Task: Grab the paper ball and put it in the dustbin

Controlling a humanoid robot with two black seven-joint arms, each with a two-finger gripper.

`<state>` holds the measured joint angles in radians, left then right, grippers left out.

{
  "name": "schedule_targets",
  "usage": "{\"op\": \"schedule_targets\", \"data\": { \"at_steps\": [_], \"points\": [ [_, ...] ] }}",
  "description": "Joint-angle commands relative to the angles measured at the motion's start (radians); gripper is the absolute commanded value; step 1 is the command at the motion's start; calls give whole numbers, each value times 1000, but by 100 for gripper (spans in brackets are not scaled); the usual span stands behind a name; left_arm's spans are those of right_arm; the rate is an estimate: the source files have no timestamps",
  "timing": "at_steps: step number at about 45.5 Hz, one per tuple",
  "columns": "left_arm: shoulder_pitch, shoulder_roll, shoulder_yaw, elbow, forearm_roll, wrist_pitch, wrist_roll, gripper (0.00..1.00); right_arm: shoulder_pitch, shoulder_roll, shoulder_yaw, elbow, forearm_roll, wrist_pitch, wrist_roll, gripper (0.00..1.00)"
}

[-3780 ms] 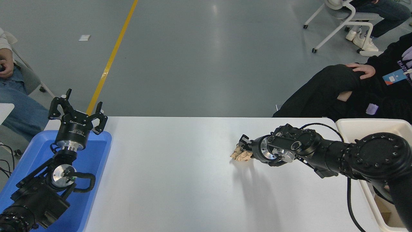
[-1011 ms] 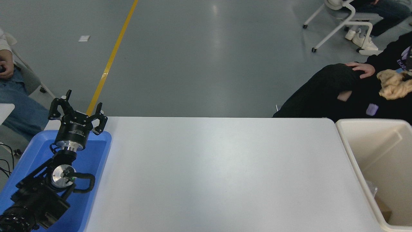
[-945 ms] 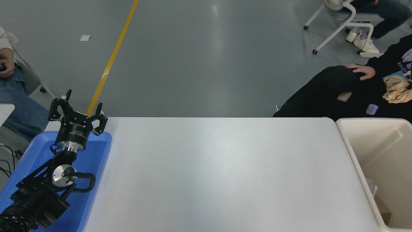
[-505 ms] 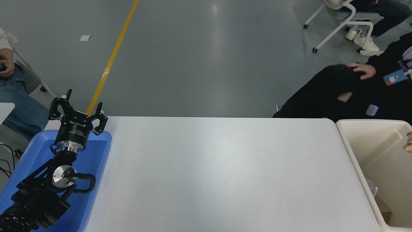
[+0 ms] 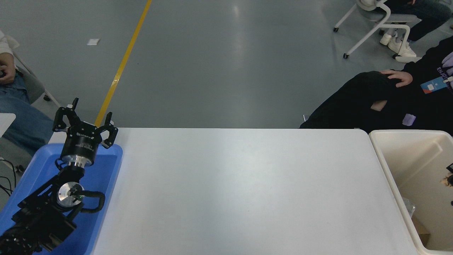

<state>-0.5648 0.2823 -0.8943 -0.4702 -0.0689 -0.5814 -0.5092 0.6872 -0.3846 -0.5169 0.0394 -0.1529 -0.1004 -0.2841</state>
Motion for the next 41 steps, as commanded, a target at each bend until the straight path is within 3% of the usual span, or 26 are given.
{"op": "schedule_targets", "data": {
  "at_steps": [1, 19, 27, 28, 41],
  "points": [
    [0, 0, 0, -1, 0, 0, 0, 99, -81, 105, -75, -119, 18, -85, 0, 0],
    [-1, 0, 0, 1, 0, 0, 0, 99, -54, 95, -58, -104, 36, -82, 0, 0],
    [-1, 0, 0, -1, 0, 0, 0, 99, -34, 93, -58, -105, 33, -84, 0, 91],
    [-1, 0, 0, -1, 0, 0, 0, 99, -32, 93, -58, -105, 33, -84, 0, 96],
    [-1, 0, 0, 1, 0, 0, 0, 99, -25, 61, -57, -76, 35, -85, 0, 96]
  ]
}}
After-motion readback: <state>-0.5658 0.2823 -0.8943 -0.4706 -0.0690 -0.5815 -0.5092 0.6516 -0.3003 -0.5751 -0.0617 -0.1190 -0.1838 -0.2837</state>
